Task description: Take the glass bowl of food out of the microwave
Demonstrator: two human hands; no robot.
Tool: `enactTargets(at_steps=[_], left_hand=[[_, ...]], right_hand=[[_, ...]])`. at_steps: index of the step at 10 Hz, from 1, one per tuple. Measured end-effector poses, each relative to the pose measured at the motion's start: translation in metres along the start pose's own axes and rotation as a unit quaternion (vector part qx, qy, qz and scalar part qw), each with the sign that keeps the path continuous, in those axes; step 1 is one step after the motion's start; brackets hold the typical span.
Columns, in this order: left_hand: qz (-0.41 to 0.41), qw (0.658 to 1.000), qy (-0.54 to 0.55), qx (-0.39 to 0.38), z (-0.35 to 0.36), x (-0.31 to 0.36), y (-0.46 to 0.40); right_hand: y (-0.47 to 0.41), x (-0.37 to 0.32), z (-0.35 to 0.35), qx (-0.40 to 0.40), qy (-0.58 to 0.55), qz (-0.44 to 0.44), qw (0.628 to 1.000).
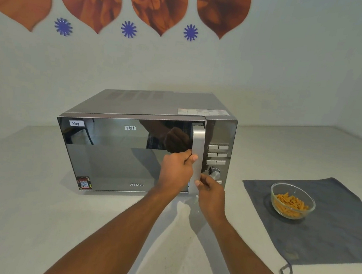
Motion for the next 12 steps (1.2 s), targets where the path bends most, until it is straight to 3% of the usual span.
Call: enactTargets(at_steps=[9,12], left_hand=[[-0.011,0.999,-0.036,-0.013,0.003,0.003,-0.003],[0.000,0.989,-0.115,-0.093,-0.001,-0.026,0.040]], right_hand=[[-0.002,-0.002,-0.001,0.016,-0.029,0.038,0.999],[0.024,-0.014,0.007,-0.014,0.134,0.006,0.991]])
Point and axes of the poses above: each hand's wrist, its own y-axis away from the middle knuckle, its own z-axis out of the palm, x = y × z, the point moved 10 cm from there along -y, towards the middle knuckle, and after that the axes turned 3 degrees about y, right-handed, at the moved point
